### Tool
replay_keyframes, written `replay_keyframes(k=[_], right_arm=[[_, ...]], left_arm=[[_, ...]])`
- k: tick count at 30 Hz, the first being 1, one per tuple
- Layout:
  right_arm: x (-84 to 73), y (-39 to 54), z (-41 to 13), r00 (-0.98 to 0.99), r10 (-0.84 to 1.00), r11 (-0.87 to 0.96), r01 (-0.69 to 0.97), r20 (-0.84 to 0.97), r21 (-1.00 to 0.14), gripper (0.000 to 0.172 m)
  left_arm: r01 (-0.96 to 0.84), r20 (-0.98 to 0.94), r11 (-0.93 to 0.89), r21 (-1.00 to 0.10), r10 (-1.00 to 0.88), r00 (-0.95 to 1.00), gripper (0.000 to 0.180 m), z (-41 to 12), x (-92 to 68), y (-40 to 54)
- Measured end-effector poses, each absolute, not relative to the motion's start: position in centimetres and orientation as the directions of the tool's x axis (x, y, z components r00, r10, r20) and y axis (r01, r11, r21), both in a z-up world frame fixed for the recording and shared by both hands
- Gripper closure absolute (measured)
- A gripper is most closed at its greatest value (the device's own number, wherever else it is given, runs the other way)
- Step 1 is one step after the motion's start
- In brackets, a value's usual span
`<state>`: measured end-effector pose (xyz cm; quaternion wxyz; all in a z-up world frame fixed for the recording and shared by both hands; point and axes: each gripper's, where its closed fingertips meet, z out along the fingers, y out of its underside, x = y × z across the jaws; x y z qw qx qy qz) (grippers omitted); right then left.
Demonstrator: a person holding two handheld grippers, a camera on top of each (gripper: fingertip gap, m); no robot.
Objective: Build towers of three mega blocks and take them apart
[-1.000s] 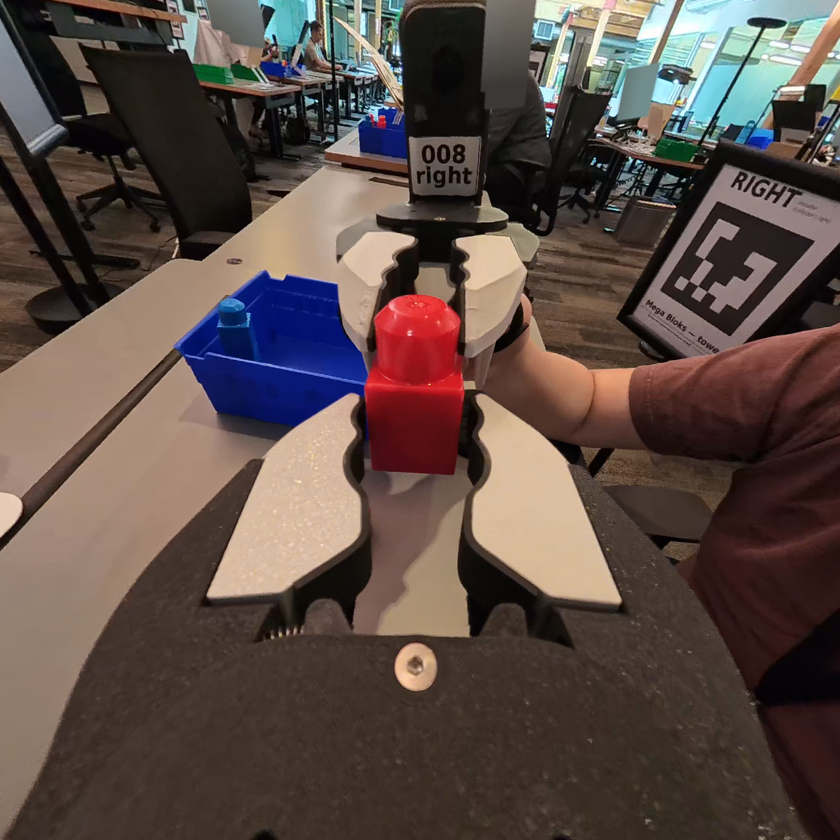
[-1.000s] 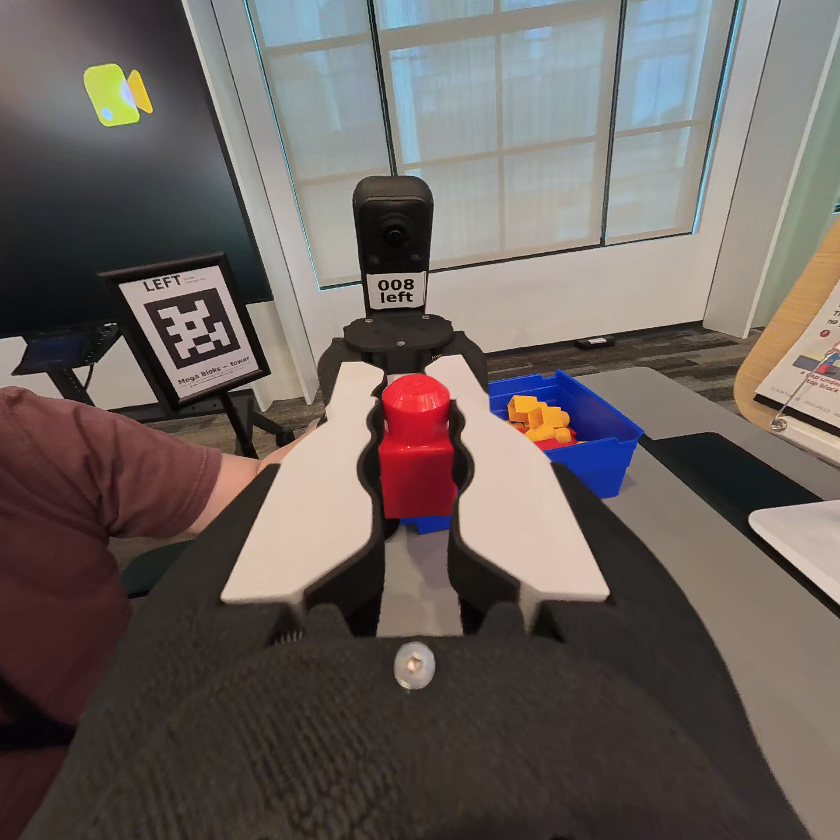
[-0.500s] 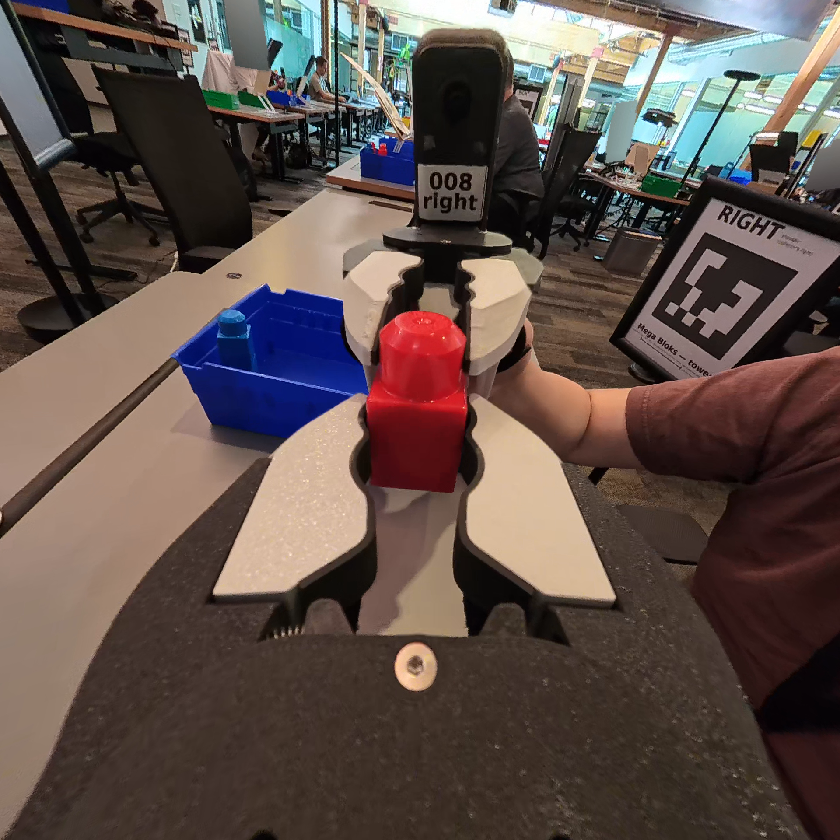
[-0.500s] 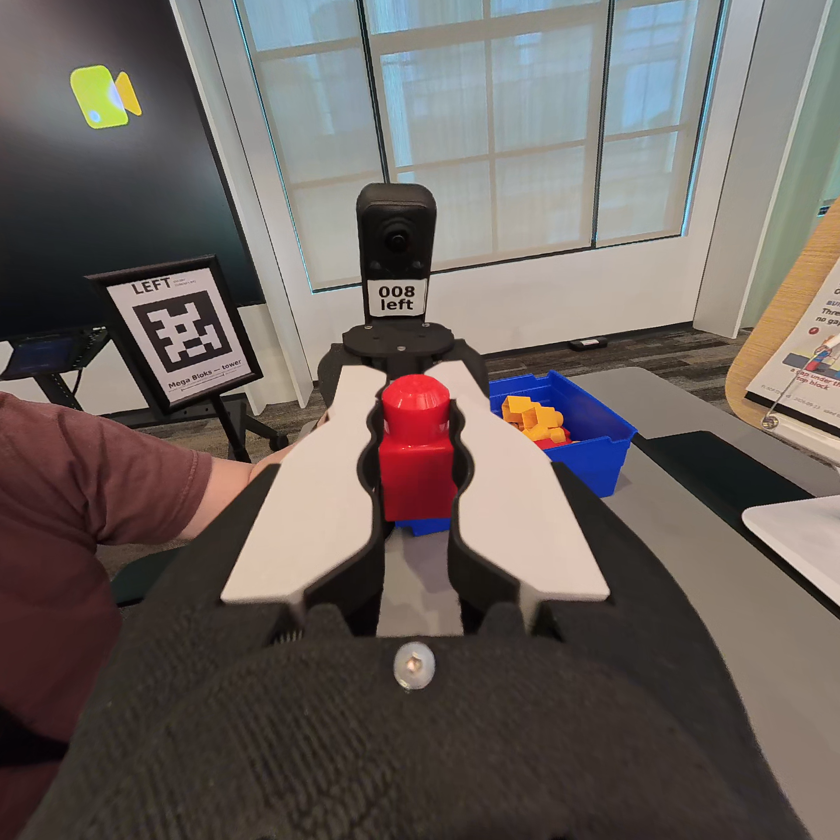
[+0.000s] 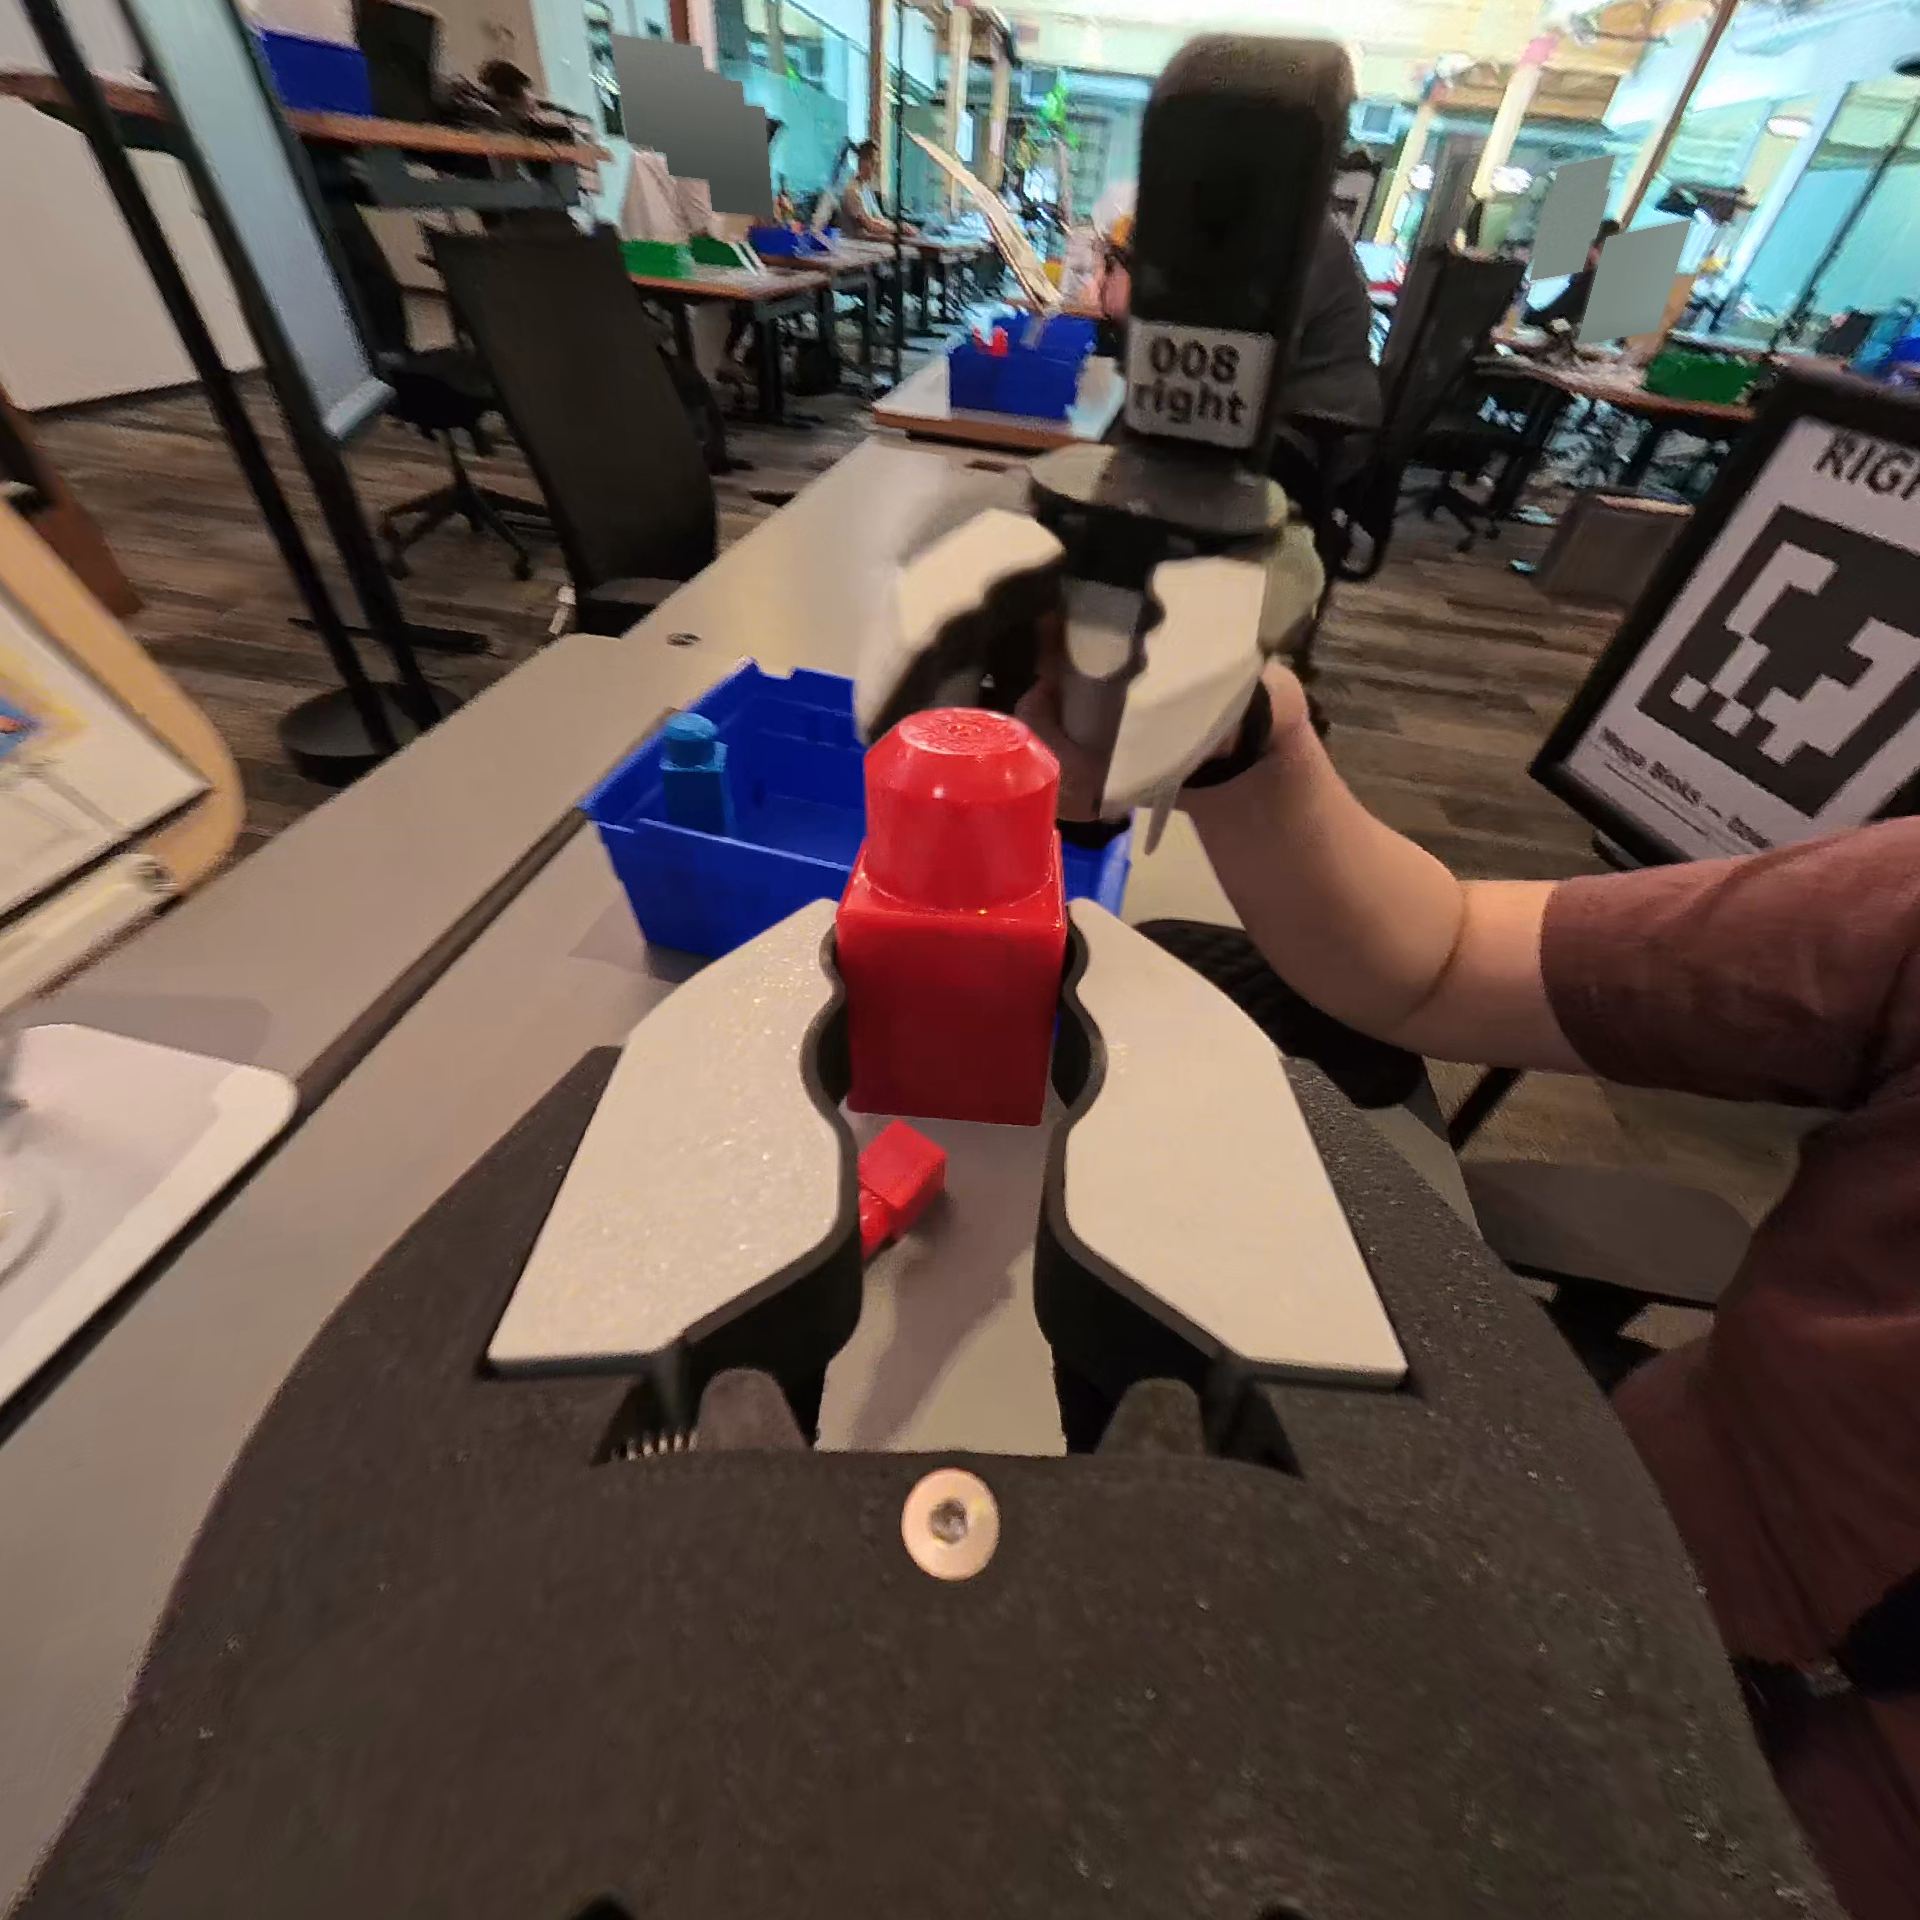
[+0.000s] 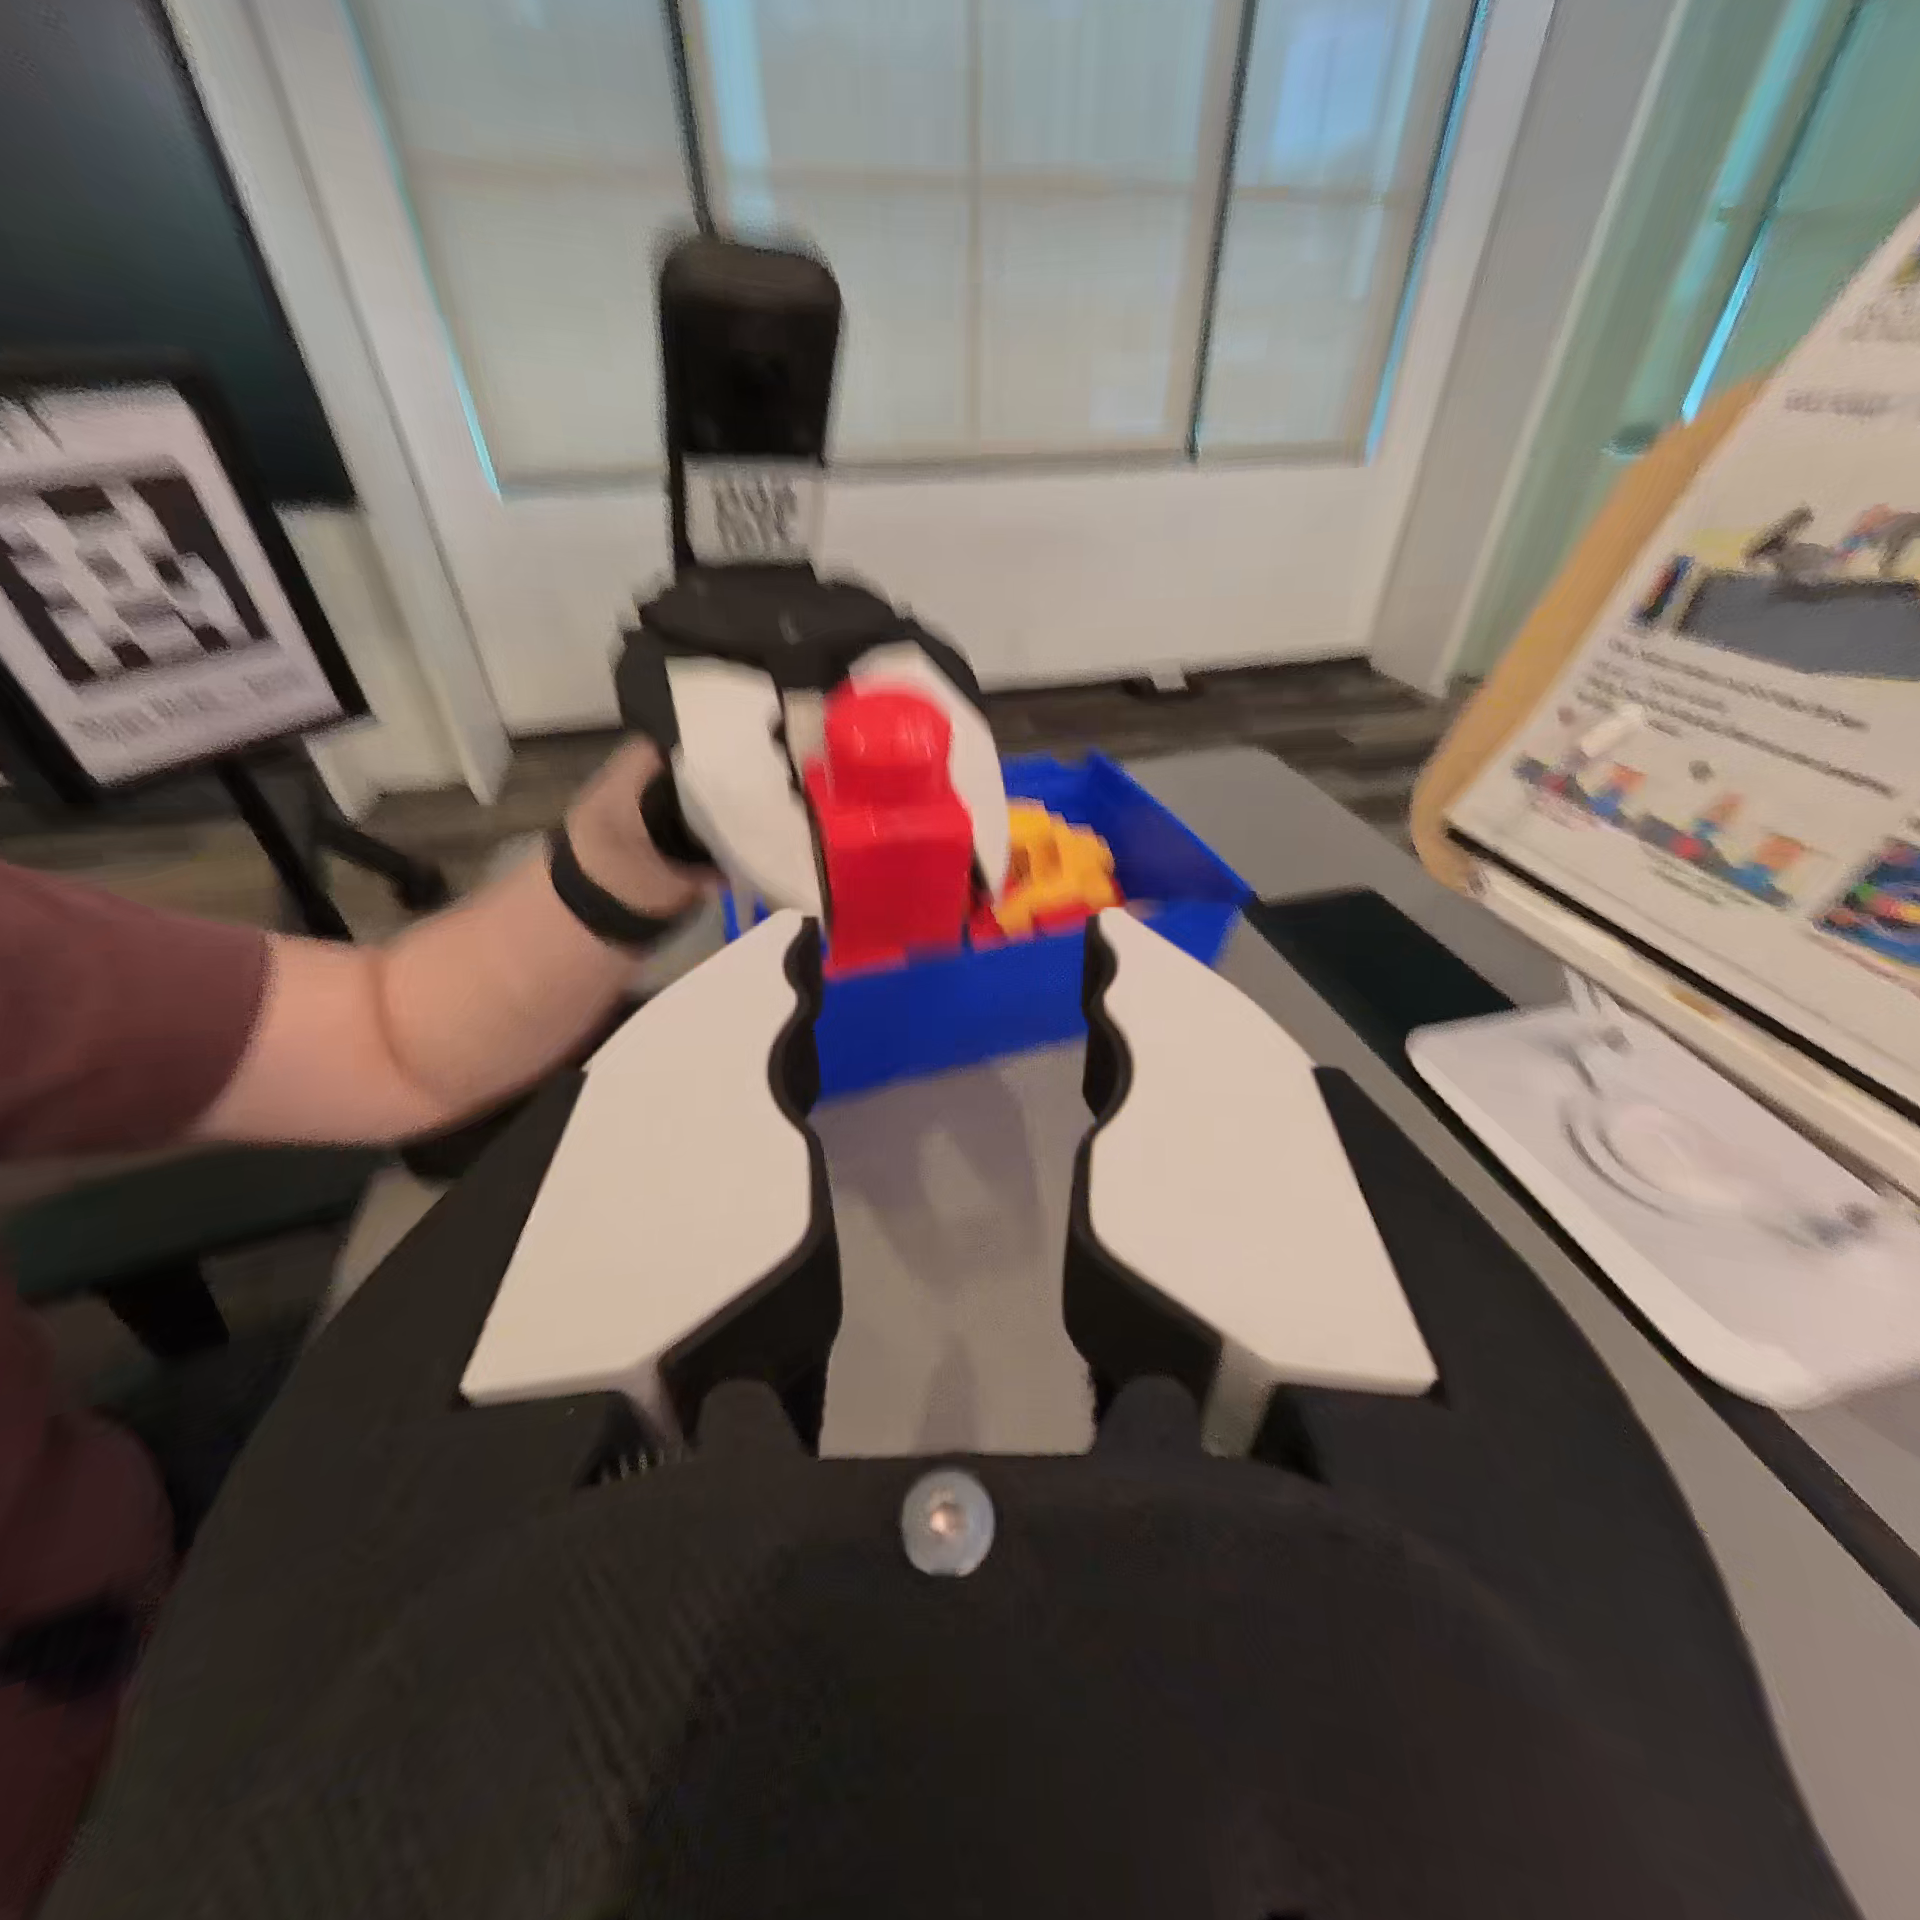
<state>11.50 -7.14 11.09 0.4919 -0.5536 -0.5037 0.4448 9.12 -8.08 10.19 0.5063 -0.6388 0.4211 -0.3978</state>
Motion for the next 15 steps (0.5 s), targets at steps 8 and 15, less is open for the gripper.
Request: replay_keyframes(k=[8,15], right_arm=[[15.2,-4.5,-7.2,0.177,0.979,-0.127,0.913,0.097,-0.389,0.141],[15.8,-3.7,-13.5,0.197,0.973,-0.179,0.974,0.123,-0.140,0.124]], left_arm=[[-0.035,0.040,-0.069,-0.997,-0.847,0.531,0.145,14.6,0.1,-7.2],[-0.049,0.010,-0.046,-0.998,-0.825,0.566,0.146,15.5,-1.9,-8.2]])
